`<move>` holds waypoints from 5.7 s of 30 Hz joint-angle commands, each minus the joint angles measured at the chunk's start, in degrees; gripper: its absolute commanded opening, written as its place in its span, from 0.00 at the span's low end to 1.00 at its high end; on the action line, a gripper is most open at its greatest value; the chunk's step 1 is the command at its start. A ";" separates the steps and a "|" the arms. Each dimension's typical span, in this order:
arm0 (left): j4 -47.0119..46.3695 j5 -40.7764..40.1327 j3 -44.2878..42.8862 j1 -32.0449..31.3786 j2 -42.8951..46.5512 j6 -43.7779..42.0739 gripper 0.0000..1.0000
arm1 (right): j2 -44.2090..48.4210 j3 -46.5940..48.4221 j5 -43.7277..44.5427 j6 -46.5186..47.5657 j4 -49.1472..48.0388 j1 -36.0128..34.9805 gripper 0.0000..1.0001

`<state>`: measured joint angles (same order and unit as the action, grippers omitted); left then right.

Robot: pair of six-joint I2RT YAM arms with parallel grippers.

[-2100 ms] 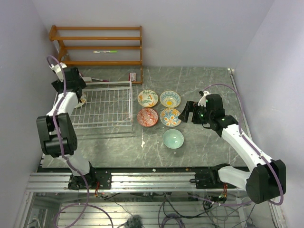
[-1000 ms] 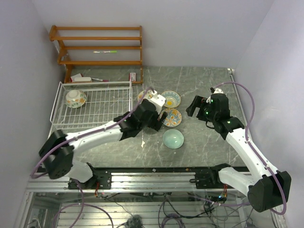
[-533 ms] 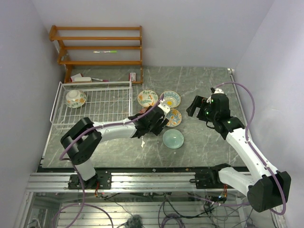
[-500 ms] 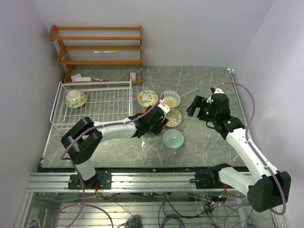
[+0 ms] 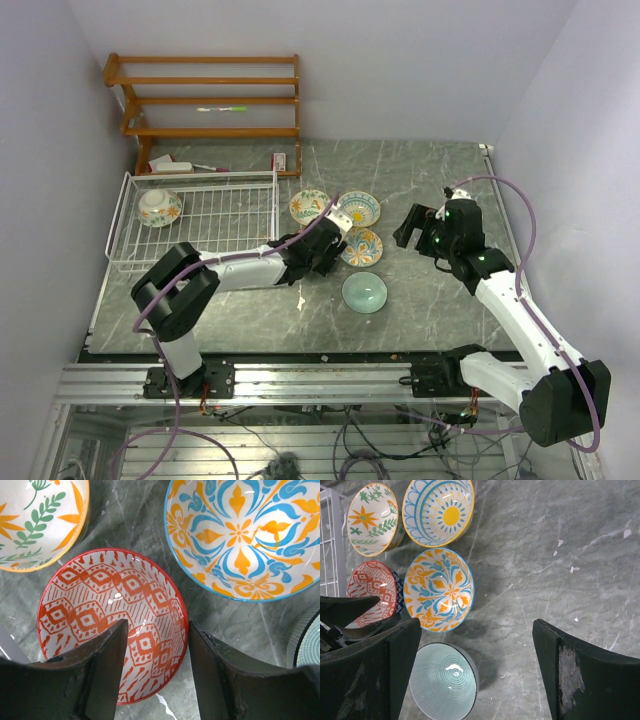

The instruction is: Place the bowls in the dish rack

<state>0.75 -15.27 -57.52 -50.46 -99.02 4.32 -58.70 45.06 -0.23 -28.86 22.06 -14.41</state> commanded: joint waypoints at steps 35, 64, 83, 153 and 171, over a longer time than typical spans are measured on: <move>3.21 16.23 -9.27 -3.29 12.95 3.42 0.07 | 3.11 0.83 0.99 1.56 1.14 1.71 0.94; -45.99 52.60 14.44 49.58 17.95 52.51 0.07 | 4.14 -1.49 -3.71 2.11 -0.27 1.98 0.92; -53.79 53.86 13.99 51.66 -3.05 55.20 0.07 | 2.25 -2.82 -3.69 2.22 -2.04 2.10 0.92; 2.59 8.19 -3.59 42.83 13.51 21.67 0.78 | 0.21 -3.28 -6.67 2.61 -4.36 2.06 0.94; -1.56 3.54 -7.59 39.22 3.51 19.83 0.78 | -1.05 -3.28 -5.99 3.63 -4.85 2.11 0.95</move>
<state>0.27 -5.26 -62.78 -10.96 -94.21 26.57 -59.86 41.56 -6.66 -26.06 18.63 -12.73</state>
